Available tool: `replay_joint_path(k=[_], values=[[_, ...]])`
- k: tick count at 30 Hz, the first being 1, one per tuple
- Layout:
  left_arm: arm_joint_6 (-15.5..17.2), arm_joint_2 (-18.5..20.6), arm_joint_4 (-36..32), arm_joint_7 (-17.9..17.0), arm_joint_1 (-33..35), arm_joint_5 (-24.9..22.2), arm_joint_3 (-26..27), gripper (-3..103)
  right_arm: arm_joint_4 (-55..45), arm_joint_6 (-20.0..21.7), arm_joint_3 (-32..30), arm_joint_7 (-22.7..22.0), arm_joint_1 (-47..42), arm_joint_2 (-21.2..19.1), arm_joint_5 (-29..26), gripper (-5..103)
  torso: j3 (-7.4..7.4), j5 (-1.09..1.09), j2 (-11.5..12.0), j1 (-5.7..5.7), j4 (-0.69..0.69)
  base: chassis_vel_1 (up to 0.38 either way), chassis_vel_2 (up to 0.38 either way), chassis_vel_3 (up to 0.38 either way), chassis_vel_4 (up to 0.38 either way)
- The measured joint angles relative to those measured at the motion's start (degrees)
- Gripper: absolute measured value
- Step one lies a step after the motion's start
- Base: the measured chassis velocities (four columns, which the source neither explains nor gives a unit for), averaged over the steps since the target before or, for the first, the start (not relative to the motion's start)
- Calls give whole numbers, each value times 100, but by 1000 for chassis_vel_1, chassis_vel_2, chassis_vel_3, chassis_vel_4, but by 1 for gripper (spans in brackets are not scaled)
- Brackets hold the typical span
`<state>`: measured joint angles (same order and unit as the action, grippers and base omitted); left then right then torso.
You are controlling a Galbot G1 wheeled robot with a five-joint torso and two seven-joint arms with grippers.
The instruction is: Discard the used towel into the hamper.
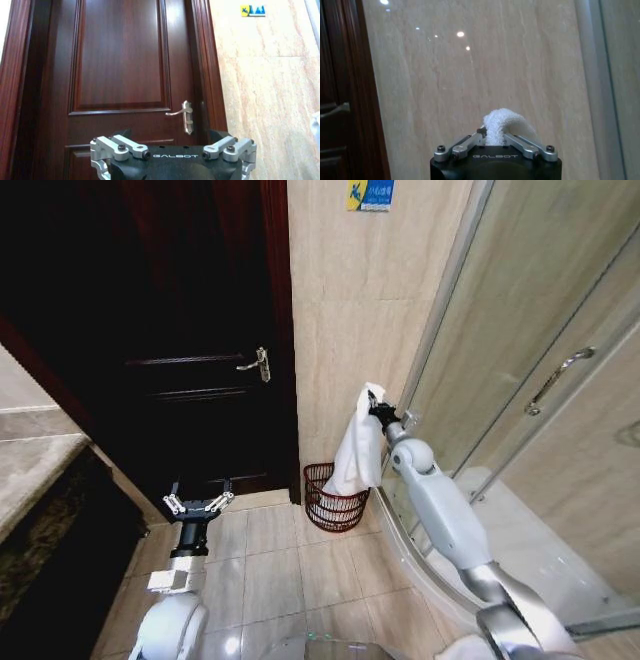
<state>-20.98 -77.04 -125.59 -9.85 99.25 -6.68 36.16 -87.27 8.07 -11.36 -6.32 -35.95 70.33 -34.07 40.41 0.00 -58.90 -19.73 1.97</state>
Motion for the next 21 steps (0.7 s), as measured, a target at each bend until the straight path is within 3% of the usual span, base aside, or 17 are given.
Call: replay_joint_path(k=[9, 21], values=[[-41, -6, 14, 57, 33, 14, -11, 100, -29, -103, -155, 78, -450, 152, 75, 4, -103, 0, 189, 86, 0, 0, 0, 0, 0], [-83, -84, 40, 81, 37, 21, -15, 100, -919, -126, -316, 50, -1416, 159, 352, 4, -290, 0, 530, 239, 0, 0, 0, 0, 0]])
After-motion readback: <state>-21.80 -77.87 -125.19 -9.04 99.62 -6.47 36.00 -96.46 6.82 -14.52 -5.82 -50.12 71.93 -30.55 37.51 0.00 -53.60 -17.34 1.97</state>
